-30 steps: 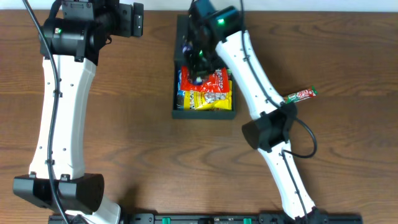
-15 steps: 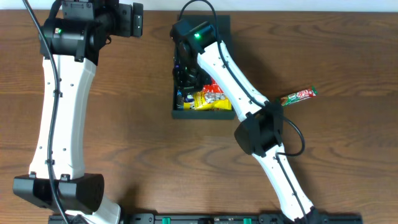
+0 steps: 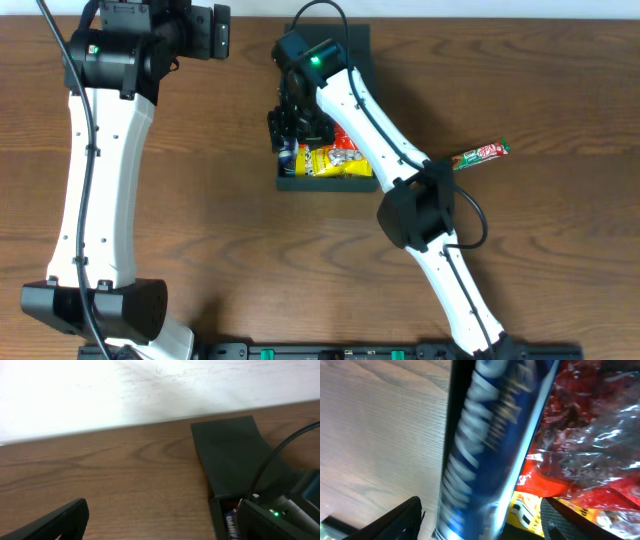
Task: Pack container
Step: 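Release the bar and withdraw the right gripper to the right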
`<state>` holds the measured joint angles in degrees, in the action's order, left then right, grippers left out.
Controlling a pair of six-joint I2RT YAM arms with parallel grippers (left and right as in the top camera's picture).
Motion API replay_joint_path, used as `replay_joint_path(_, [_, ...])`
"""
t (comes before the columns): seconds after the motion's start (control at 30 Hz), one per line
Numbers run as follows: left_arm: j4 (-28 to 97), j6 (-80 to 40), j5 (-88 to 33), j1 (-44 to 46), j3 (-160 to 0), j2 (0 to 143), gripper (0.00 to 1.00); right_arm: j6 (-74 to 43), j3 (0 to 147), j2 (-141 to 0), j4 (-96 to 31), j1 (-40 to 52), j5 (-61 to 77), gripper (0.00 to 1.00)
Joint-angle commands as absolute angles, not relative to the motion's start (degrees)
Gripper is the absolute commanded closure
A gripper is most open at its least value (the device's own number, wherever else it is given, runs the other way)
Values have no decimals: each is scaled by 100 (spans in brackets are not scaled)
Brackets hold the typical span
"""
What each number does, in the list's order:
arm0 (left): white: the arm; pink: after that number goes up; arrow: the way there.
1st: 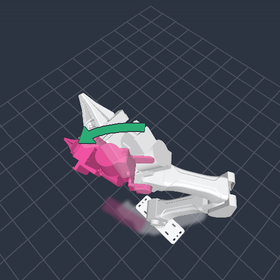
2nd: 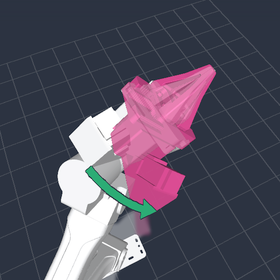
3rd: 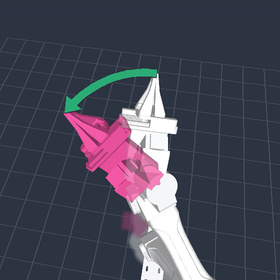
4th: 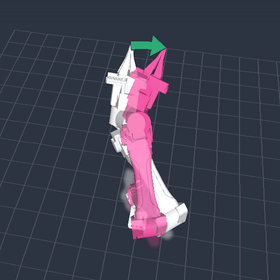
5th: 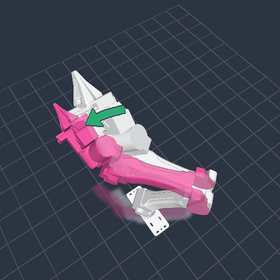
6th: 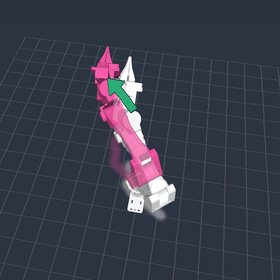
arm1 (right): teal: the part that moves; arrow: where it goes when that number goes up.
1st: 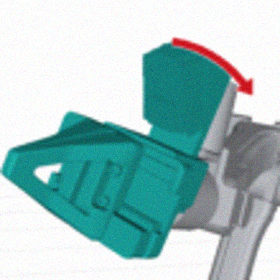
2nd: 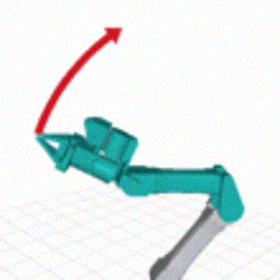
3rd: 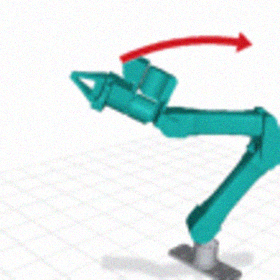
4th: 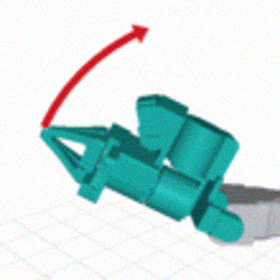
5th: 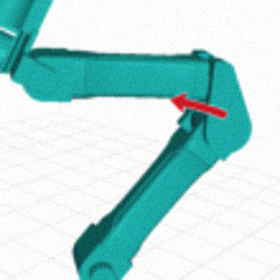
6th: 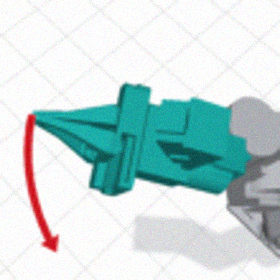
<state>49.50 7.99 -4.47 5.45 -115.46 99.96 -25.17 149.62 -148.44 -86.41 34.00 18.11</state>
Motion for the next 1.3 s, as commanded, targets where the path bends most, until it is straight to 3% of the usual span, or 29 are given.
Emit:
replay_joint_path(0.0, [4950, 899, -403, 521, -11603, 9926, 5, -2460, 15270, -14497, -8606, 3131, 2143, 23])
replay_joint_path(0.13, [4950, 899, -403, 521, -11603, 9926, 5, -2261, 15450, -13941, -8604, 2679, 1986, 24])
replay_joint_path(0.2, [4950, 899, -403, 521, -11603, 9926, 5, -2106, 15450, -13675, -8558, 2471, 1734, 30])
replay_joint_path(0.23, [4947, 899, -403, 521, -11603, 9926, 5, -1922, 15450, -13592, -8497, 2405, 1739, 41])
replay_joint_path(0.33, [4945, 899, -403, 521, -11603, 9926, 5, -1260, 15445, -13535, -8392, 2355, 2279, 99])
replay_joint_path(0.67, [4923, 902, -403, 521, -11603, 9926, 5, 862, 14376, -13939, -8514, 2860, 3476, 99])
replay_joint_path(0.9, [4930, 899, -403, 521, -11603, 9926, 5, 954, 13194, -13961, -7870, 2928, 3837, 99])
replay_joint_path(1.27, [5210, 902, -412, 521, -11603, 9926, 5, 950, 13137, -13950, -7518, 2895, 4075, 99])
